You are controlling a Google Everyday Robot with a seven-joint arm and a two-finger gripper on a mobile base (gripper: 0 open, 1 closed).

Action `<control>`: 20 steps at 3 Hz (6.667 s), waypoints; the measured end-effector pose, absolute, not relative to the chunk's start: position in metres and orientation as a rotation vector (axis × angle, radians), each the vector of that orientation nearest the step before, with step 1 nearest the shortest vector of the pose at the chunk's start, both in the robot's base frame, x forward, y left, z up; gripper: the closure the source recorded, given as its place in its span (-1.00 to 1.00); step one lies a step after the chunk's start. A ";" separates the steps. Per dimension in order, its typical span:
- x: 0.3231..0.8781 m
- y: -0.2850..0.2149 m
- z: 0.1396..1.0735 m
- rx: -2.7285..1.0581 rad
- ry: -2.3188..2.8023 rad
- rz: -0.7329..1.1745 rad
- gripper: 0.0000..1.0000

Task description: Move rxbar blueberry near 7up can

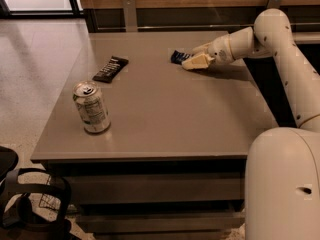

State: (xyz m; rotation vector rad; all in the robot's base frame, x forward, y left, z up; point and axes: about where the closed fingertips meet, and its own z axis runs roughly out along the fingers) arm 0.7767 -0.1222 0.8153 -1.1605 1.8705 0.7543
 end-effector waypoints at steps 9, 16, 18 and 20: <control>0.764 -0.135 0.846 -1.151 1.845 0.682 1.00; 0.599 -0.110 0.882 -1.262 1.849 0.533 1.00; 0.554 -0.071 0.875 -1.366 1.671 0.813 1.00; 0.517 -0.037 0.877 -1.558 1.632 0.860 1.00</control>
Offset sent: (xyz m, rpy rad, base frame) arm 0.0000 0.0001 0.0003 0.0000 0.0001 0.0002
